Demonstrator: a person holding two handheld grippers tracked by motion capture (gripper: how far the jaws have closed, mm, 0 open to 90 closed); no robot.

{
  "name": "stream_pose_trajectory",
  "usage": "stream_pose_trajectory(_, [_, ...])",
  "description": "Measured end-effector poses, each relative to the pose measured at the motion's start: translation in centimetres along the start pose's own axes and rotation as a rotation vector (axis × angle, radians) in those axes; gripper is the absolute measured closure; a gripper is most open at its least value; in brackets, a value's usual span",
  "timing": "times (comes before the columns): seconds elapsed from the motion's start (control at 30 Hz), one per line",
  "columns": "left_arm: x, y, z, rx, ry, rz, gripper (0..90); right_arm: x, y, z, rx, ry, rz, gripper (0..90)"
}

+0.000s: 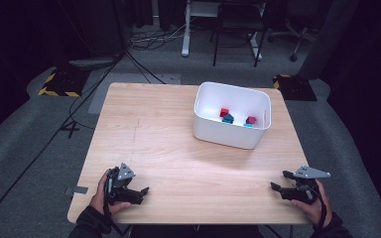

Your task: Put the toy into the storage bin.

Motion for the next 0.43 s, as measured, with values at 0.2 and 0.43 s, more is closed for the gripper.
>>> stream_pose_trajectory(0.2, [0.0, 0.03, -0.04, 0.001, 0.003, 0.002, 0.6, 0.01, 0.01, 0.01, -0.002, 0.0, 0.001, 25.8])
stream_pose_trajectory(0.43, [0.1, 0.09, -0.07, 0.0, -0.004, 0.003, 0.3, 0.03, 0.02, -0.04, -0.001, -0.002, 0.005, 25.9])
Point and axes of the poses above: each handheld gripper's, and its own axes: x roughly forward along the jaws, y roughly out of its top, z roughly to its right, the point moved 6 cm from there along x, roughly forward along the jaws, and after that the axes turned 4 degrees about z, right-handed, at the moved point
